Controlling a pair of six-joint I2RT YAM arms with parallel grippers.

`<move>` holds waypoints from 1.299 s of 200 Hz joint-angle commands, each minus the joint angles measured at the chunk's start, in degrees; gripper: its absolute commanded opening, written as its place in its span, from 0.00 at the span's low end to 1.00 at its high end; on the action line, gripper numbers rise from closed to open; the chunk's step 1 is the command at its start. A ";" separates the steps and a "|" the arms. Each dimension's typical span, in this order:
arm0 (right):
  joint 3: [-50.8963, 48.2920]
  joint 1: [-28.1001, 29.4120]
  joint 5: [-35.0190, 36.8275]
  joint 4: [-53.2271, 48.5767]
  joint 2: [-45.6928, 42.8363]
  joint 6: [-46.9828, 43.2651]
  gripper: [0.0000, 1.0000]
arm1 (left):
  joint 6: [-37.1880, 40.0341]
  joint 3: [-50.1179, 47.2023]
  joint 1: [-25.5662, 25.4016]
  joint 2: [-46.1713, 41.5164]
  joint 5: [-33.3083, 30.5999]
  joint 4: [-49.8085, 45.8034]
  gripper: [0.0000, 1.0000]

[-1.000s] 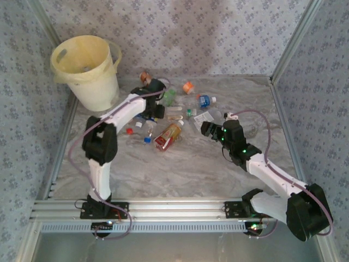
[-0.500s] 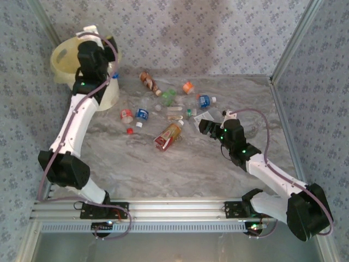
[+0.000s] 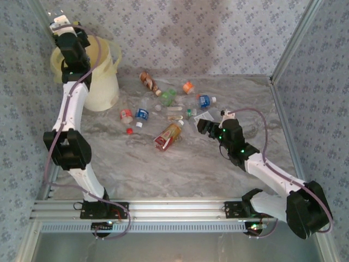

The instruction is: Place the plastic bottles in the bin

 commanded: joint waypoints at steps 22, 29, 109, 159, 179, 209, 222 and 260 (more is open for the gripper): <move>0.58 0.71 0.81 0.21 0.17 -0.63 1.00 | -0.45 3.88 2.94 4.65 -5.50 -1.57 0.62; 0.70 0.71 0.81 0.18 0.19 -0.70 1.00 | -0.38 3.95 3.34 5.42 -5.93 -1.87 0.62; 3.76 -0.67 -1.17 -5.32 3.53 0.56 1.00 | -13.49 16.08 3.91 8.83 -12.25 -24.92 0.94; 8.02 -2.87 -0.54 -10.83 9.18 7.41 1.00 | -19.44 24.58 0.90 7.56 -2.89 -42.05 0.98; 11.42 -3.14 1.78 -15.95 12.40 9.54 1.00 | -19.36 24.00 -1.72 5.58 0.48 -44.56 0.98; 18.79 -3.07 4.48 -25.31 18.87 14.28 1.00 | -20.52 18.55 -5.49 1.04 8.74 -44.40 0.98; 22.16 -2.92 6.62 -27.91 21.44 16.90 1.00 | -21.43 14.49 -7.24 -1.58 12.22 -43.16 0.98; 34.57 -0.94 11.27 -42.67 30.17 30.31 1.00 | -26.90 -8.63 -12.55 -13.73 19.87 -33.11 0.98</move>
